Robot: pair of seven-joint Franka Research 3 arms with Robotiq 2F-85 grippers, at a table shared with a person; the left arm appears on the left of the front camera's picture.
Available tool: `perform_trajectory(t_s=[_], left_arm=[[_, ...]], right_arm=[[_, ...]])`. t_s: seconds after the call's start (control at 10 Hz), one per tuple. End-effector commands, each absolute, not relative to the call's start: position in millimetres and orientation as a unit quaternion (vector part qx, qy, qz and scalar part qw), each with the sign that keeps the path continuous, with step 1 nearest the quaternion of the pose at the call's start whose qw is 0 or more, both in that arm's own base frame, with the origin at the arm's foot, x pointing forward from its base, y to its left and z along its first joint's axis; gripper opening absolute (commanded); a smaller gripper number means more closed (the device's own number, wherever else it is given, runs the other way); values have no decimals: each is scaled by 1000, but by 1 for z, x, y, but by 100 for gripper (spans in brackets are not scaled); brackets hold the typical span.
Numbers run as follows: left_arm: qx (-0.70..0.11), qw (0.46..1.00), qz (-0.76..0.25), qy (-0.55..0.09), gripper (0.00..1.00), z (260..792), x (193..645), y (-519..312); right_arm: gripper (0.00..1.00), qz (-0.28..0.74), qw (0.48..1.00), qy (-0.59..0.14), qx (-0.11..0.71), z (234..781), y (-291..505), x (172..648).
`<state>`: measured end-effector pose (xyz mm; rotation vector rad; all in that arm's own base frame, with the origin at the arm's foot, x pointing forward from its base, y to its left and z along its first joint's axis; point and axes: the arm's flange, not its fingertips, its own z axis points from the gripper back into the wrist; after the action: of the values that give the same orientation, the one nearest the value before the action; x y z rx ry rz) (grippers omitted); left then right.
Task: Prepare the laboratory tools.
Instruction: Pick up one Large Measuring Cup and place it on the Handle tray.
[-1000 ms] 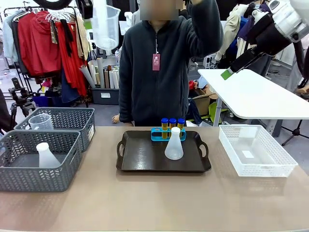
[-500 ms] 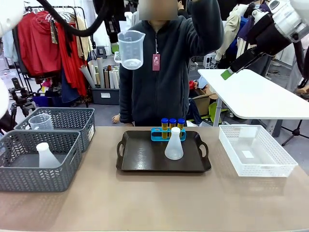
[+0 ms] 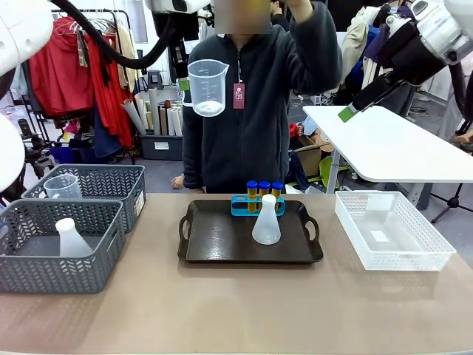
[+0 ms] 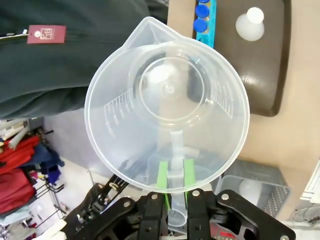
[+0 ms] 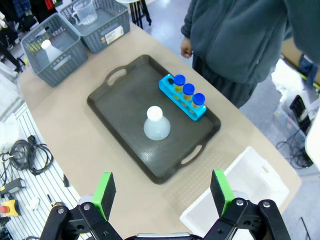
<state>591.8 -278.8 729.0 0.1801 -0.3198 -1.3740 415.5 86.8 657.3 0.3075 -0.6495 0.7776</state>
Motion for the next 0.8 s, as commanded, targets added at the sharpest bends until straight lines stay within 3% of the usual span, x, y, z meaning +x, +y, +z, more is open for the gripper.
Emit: perform_trajectory(t_s=[0.0, 0.4, 0.7], left_arm=[[82, 757, -631, -145, 0, 726, 593, -280], [12, 722, -677, -142, 0, 650, 595, -306], [-11, 729, -671, -138, 0, 629, 586, -300]], right_arm=[[100, 370, 863, -311, 147, 657, 86, 415], [100, 370, 863, -311, 147, 657, 86, 415], [100, 370, 863, -311, 147, 657, 86, 415]])
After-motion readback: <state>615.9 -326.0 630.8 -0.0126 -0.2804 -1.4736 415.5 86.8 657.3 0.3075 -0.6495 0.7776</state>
